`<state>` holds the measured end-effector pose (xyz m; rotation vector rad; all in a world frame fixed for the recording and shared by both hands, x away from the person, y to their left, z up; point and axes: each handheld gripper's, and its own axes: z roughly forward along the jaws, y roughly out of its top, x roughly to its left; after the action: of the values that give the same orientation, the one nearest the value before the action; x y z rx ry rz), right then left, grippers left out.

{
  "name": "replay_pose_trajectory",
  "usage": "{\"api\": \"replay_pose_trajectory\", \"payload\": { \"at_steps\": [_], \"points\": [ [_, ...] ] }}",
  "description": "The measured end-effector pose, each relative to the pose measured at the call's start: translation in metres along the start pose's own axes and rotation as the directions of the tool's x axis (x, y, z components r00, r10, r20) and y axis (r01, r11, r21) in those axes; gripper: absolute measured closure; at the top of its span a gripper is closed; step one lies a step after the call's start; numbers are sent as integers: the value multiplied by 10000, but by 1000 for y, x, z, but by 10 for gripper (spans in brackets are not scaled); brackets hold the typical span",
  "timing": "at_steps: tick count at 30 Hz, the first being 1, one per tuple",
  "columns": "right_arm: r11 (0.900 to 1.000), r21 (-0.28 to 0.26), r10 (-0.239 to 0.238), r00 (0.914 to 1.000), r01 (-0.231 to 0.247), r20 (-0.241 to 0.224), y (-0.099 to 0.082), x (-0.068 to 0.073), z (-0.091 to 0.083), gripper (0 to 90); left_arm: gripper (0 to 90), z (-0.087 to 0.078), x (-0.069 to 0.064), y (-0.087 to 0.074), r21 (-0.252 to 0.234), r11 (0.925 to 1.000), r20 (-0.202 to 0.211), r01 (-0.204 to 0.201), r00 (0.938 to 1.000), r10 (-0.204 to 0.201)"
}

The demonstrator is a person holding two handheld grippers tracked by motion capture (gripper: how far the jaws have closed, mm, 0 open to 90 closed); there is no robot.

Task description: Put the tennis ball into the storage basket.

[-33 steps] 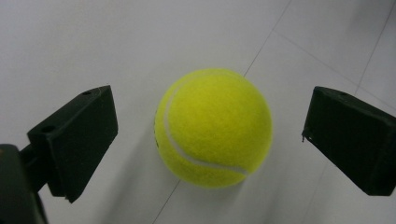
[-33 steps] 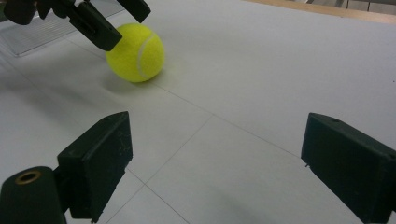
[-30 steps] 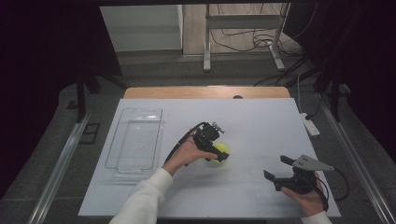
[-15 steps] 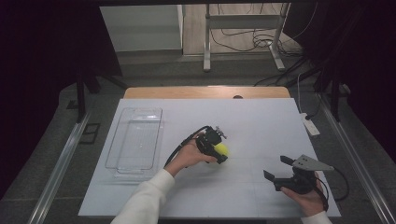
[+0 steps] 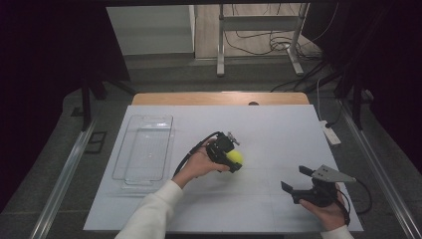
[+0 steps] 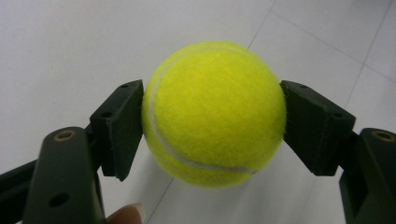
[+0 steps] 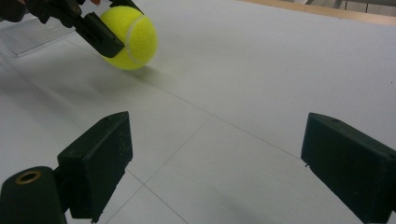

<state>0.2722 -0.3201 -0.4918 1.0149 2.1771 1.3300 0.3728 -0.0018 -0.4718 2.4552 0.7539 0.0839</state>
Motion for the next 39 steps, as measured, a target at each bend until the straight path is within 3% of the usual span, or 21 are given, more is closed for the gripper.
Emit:
{"api": "replay_pose_trajectory", "payload": {
  "at_steps": [18,39],
  "points": [
    [10000,0,24,10000,-24,32,0,0,0,94,267,-22,-4,-2,-703,9975,145,-36,9999,47],
    [10000,-46,74,9999,-74,102,0,0,-1,96,267,-47,-2,-8,-1748,9844,231,201,9996,-163]
  ]
}}
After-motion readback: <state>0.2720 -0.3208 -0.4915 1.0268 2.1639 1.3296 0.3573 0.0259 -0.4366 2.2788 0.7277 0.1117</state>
